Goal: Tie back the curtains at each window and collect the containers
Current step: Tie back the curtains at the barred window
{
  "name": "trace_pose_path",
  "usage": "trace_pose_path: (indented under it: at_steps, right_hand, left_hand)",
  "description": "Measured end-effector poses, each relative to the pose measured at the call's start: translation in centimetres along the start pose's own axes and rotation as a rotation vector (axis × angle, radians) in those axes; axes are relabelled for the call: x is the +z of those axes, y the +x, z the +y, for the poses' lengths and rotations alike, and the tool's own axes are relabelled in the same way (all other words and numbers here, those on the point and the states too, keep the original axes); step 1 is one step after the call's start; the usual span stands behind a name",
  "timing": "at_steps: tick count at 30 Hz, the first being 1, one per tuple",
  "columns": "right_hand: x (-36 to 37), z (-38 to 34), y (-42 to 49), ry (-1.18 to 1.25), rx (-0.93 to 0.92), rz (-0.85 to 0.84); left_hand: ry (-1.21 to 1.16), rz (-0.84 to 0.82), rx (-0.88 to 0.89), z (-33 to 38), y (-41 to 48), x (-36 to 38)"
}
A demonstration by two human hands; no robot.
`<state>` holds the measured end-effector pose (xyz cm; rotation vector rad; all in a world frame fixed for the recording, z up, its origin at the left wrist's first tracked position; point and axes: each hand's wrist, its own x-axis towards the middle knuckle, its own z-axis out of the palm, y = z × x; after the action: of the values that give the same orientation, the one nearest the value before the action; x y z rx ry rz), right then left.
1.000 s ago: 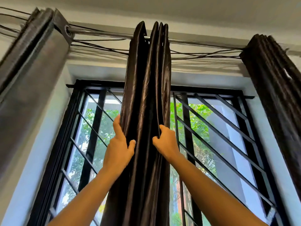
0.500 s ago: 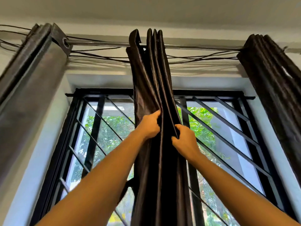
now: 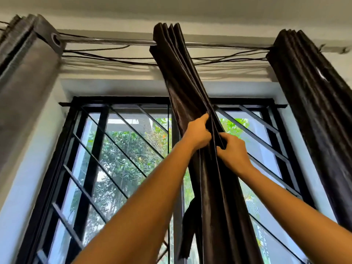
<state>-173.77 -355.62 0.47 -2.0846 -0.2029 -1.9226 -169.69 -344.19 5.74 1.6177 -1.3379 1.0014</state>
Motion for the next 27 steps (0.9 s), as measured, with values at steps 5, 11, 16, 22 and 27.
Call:
trace_pose_path:
  at_steps: [5,11,16,22,27]
  right_hand:
    - [1.7,-0.5,-0.8,0.003,-0.108,-0.027]
    - [4.5,-2.8,-3.0,0.001,-0.145,-0.134]
    - [5.7,-2.7,-4.8,-0.215,-0.105,-0.236]
    - [7.5,-2.2,-7.8,-0.129,0.021,-0.317]
    - [7.9,-1.9,-10.8,-0.045,0.107,-0.302]
  left_hand:
    - [0.012,0.123,-0.01,-3.2,-3.1,-0.8]
    - [0.428,0.311,-0.168,-7.4,-6.8,-1.2]
    - [0.481,0.238,-0.203,-8.4,-9.2,-0.7]
    - [0.339,0.159,-0.054,-8.0,-13.5,1.3]
    - [0.277,0.145,-0.111,-8.3,-16.5,3.0]
